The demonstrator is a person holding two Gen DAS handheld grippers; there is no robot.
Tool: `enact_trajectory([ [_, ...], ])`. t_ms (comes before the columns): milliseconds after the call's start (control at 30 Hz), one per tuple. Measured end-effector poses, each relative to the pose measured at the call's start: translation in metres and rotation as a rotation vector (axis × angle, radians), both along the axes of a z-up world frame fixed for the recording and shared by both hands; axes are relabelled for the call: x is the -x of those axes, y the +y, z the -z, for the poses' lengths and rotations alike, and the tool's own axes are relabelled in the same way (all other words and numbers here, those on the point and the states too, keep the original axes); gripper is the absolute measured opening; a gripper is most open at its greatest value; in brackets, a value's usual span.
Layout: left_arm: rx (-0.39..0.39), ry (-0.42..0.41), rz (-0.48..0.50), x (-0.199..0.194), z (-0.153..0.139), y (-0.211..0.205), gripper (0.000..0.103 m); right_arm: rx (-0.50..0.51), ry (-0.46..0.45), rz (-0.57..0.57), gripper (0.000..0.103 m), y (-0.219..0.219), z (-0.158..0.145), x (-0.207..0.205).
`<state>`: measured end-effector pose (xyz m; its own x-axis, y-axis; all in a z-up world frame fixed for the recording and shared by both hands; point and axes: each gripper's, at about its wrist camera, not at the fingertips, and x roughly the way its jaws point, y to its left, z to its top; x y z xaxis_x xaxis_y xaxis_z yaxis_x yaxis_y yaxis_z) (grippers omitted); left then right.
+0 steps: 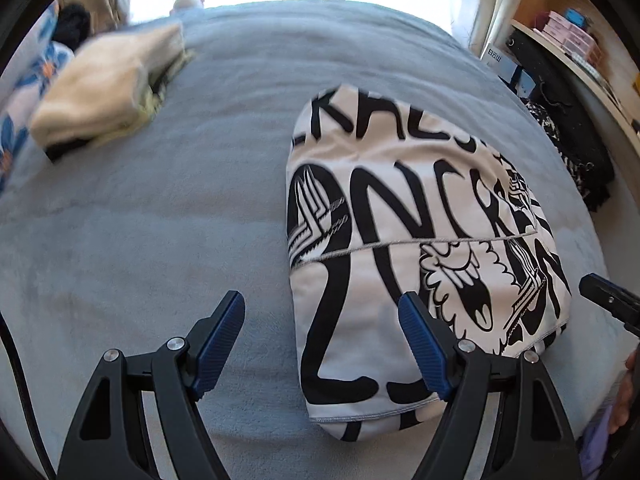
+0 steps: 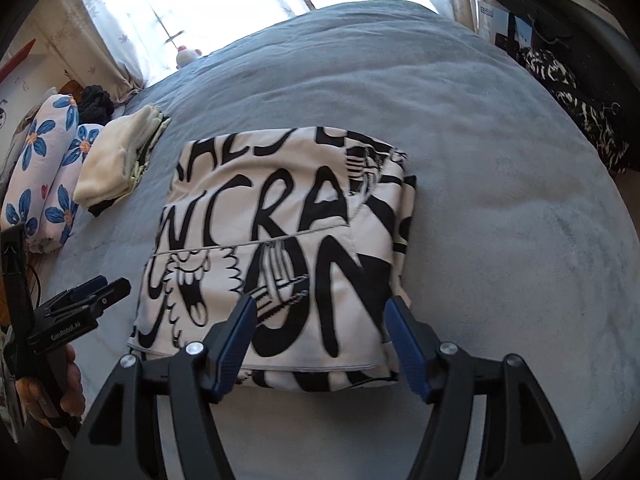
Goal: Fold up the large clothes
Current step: 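Grasp the bundle end with both tools and fold it over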
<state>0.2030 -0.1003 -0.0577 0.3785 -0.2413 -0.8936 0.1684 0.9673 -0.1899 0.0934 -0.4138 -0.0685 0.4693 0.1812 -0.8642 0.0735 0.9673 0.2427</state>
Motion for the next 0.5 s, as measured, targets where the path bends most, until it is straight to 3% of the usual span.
enact_trajectory([
  [133,0.060,0.057,0.020,-0.008,0.016,0.002,0.078,-0.075,0.032,0.019,0.066,-0.021,0.018,-0.011],
  [300,0.127,0.072,0.063,-0.016,0.026,-0.006,0.078,-0.241,0.090,0.022,0.066,-0.045,0.050,-0.031],
  [400,0.141,0.079,0.079,-0.021,0.031,-0.013,0.078,-0.270,0.100,0.016,0.067,-0.049,0.063,-0.040],
  [500,0.143,0.085,0.076,-0.028,0.036,-0.018,0.087,-0.295,0.106,0.010,0.067,-0.052,0.072,-0.048],
])
